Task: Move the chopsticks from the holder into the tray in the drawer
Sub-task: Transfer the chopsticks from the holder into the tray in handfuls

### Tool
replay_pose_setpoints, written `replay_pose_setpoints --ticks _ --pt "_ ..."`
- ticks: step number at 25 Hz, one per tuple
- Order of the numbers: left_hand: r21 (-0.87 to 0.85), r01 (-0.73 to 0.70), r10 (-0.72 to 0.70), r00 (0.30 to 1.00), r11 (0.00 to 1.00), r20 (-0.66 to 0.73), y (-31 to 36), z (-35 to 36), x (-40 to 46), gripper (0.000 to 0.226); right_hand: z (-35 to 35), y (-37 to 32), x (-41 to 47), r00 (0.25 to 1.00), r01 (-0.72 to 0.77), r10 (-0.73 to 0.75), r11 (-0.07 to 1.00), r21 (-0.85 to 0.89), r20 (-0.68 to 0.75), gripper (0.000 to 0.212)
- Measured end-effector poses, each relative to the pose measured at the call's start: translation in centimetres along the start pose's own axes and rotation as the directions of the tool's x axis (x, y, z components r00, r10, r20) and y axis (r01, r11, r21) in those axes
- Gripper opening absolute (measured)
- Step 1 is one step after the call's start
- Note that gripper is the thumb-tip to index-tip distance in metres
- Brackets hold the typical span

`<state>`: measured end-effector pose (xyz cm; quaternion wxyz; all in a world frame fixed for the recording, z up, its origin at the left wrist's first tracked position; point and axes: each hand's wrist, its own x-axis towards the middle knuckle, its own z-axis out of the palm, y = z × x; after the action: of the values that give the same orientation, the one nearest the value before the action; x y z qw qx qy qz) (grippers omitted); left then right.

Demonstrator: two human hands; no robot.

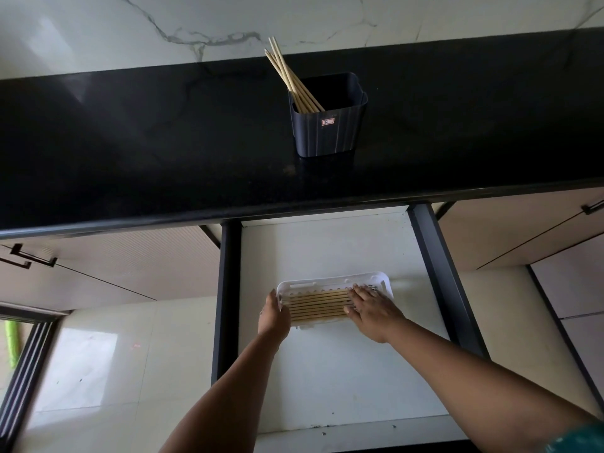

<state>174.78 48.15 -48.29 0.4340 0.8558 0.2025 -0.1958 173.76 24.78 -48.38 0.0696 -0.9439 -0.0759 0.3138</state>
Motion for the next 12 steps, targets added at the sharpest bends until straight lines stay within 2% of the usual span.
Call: replay_pose_setpoints --ticks 4,7,10,12 --pt "-0.014 0.052 -0.052 0.998 0.999 -0.045 -0.1 0.1 -0.1 0.035 -0.3 -0.1 0.2 0.994 -0.002 0.002 1.0 0.005 -0.106 0.061" --pt "0.014 0.075 -0.074 0.996 0.997 -0.05 0.0 -0.2 0.1 0.048 -0.7 -0.3 -0.1 0.97 0.013 0.006 0.997 0.076 -0.242 0.052" --pt "0.068 0.006 0.003 0.991 0.998 -0.132 1.1 -0.8 -0.2 0.058 -2.6 -1.3 -0.6 0.882 0.077 -0.028 0.993 0.087 -0.47 0.034" --pt "0.067 -0.066 0.079 0.976 0.996 -0.205 3.1 -1.2 -0.7 0.054 -5.0 -2.5 -0.8 0.831 0.124 -0.05 0.988 0.097 -0.554 0.025"
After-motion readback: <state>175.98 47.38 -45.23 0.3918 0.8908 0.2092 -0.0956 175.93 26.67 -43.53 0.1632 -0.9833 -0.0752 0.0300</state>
